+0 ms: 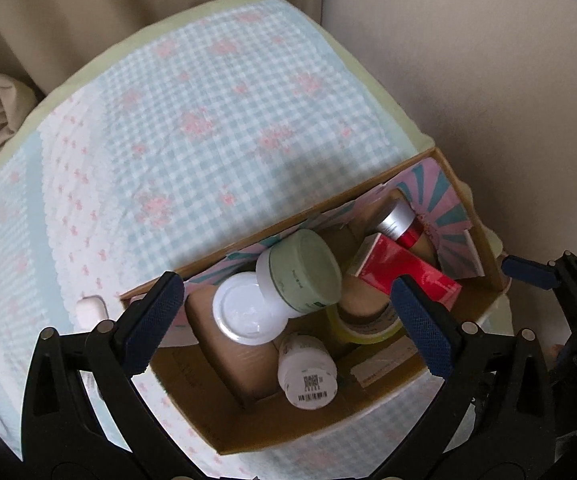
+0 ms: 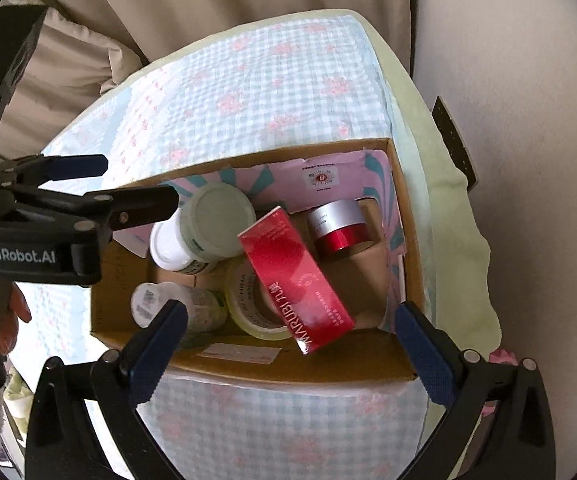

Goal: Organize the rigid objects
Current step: 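Withdraw both tools from the box toward the L'Oreal jar and earbud case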

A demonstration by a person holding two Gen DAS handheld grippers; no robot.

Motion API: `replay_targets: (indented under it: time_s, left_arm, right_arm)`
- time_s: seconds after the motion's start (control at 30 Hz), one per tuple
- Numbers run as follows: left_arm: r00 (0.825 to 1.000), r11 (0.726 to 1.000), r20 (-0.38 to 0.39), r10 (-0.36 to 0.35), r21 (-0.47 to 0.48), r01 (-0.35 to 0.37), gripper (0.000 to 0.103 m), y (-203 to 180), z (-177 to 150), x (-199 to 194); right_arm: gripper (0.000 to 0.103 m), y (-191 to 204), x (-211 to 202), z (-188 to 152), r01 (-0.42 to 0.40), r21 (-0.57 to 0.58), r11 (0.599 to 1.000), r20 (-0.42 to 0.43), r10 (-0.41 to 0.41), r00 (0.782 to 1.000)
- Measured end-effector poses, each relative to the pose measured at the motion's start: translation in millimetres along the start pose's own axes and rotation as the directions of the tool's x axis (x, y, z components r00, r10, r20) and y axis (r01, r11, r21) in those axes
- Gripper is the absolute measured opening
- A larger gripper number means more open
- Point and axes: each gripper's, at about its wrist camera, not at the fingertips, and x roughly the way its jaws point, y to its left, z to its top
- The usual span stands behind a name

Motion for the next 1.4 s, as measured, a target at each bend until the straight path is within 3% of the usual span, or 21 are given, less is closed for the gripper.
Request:
replay_targets:
  time_s: [0.3, 0.6, 0.73, 0.83, 1.03, 1.27, 1.4]
  left_arm:
    - [0.996, 1.000, 0.091, -0.004, -0.011, 0.005, 0.103, 0, -16, -65]
    - [0.972, 0.998, 0.233, 0.006, -0.069, 0.011, 0.103, 27, -66, -171]
    - [0.955, 0.992, 0.295, 0.031, -0.129, 0.008, 0.103, 58, -105, -220]
    - [0.939, 0.984, 0.333, 0.089, -0.176, -0.031, 0.103, 87, -138, -251]
    - [0.915, 0.972, 0.373, 0.156, -0.222, -0.075, 0.103, 150, -205, -292]
    - [0.918, 0.962, 0.363, 0.161, -0.264, -0.064, 0.103, 220, -274, -303]
    - [0.922, 0.962, 0.353, 0.157, -0.265, -0.063, 0.103, 248, -302, -295]
  right_arm:
    - [0.103, 30, -20, -6, 0.061, -0.026, 0.998, 0.052, -0.059, 0.997]
    - [0.103, 86, -88, 2, 0.091, -0.063, 0.994, 0.170, -0.079, 0.982]
    - [0.103, 125, -116, 0, 0.104, -0.101, 0.989, 0.212, -0.080, 0.974]
    - [0.103, 163, -136, -7, 0.142, -0.139, 0.980, 0.260, -0.102, 0.960]
    - [0.103, 231, -167, -24, 0.144, -0.143, 0.979, 0.321, -0.092, 0.942]
    - [0.103, 300, -164, -31, 0.115, -0.169, 0.979, 0.320, -0.056, 0.946]
    - [0.103, 327, -146, -27, 0.059, -0.180, 0.982, 0.301, -0.002, 0.954]
